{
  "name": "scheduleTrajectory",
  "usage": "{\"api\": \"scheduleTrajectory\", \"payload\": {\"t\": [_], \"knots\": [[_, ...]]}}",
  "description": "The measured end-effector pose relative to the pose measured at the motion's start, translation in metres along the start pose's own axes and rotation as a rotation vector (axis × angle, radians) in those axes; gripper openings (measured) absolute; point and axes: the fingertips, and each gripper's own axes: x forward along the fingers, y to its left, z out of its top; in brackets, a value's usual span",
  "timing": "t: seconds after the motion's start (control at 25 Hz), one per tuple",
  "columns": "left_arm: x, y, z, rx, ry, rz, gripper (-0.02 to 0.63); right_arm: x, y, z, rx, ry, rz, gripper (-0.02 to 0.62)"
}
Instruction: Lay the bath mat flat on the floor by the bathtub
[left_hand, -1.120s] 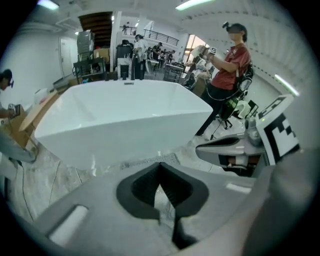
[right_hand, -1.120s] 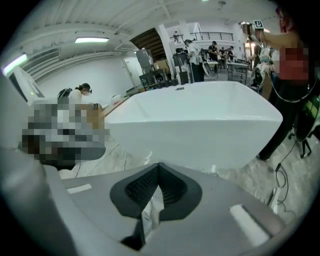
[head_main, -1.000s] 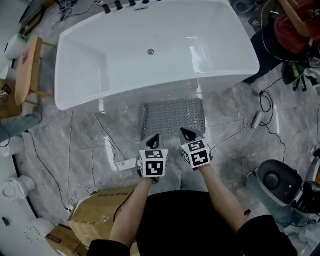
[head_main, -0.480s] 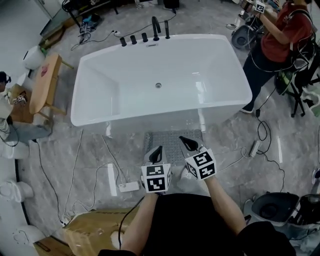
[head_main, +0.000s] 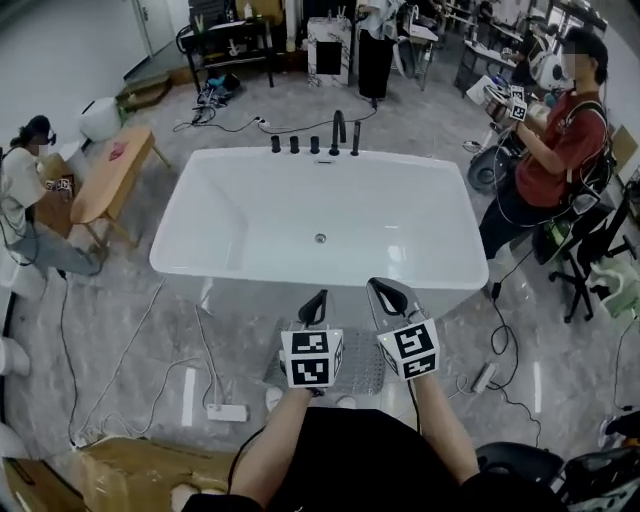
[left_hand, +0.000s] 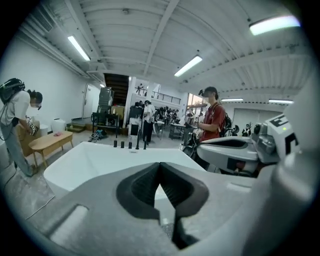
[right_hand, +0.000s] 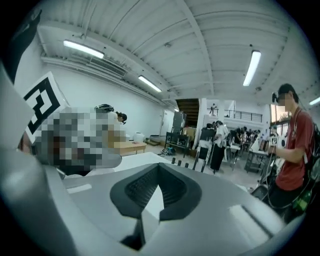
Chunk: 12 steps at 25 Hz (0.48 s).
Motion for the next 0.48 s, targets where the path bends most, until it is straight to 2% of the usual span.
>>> {"api": "scheduleTrajectory", "payload": {"t": [0.08,0.48], "knots": [[-0.003,-0.008,0.025,0.017,-0.061,-0.003,0.005,-0.005,-0.011,0.024,-0.034,-0.044,-0.011,0.003],[-0.03,-0.023,0.143,0.06,-0.314,0.034,0.005,-0.019,-0.053,0.14,0.04,-0.275,-0.047,0.003]]}}
